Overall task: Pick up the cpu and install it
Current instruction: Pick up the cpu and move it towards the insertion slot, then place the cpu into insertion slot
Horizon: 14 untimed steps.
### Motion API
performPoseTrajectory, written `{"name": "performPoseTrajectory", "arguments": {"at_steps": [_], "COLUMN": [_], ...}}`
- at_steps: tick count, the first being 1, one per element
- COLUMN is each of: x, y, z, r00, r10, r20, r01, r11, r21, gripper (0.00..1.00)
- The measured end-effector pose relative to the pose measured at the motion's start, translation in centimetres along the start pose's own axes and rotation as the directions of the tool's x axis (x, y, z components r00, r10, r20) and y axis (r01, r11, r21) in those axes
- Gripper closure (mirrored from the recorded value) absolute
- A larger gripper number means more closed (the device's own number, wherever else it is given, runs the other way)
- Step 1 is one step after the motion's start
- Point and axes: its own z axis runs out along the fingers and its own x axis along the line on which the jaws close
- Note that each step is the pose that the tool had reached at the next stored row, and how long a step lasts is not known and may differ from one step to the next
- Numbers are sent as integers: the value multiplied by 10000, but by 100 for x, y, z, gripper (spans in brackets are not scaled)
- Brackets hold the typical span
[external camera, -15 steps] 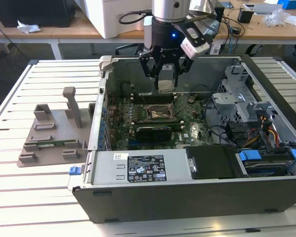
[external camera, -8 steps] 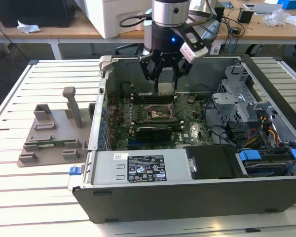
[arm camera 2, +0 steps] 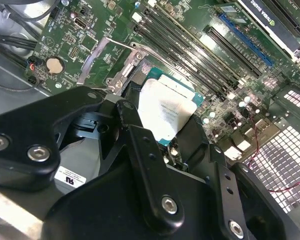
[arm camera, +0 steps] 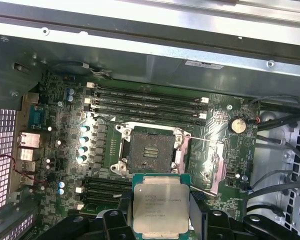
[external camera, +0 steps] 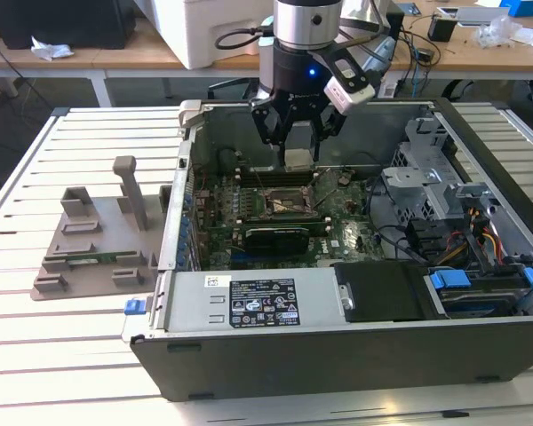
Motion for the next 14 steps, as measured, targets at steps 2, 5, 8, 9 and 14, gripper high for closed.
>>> {"name": "performPoseTrajectory", "arguments": {"at_steps": [2, 5, 8, 9, 14], "x": [0, 0, 0, 0, 0], "y": [0, 0, 0, 0, 0], "z": [0, 1, 2, 2, 2], "r00": [10000, 10000, 9982, 9954, 9747], "r10": [0, 0, 605, 963, 2236], "r20": [0, 0, -7, -11, -21], "r01": [0, 0, -605, -963, -2236], "r11": [10000, 10000, 9982, 9954, 9747], "r21": [0, 0, 15, 26, 67], "gripper": [45, 45, 45, 45, 45]}}
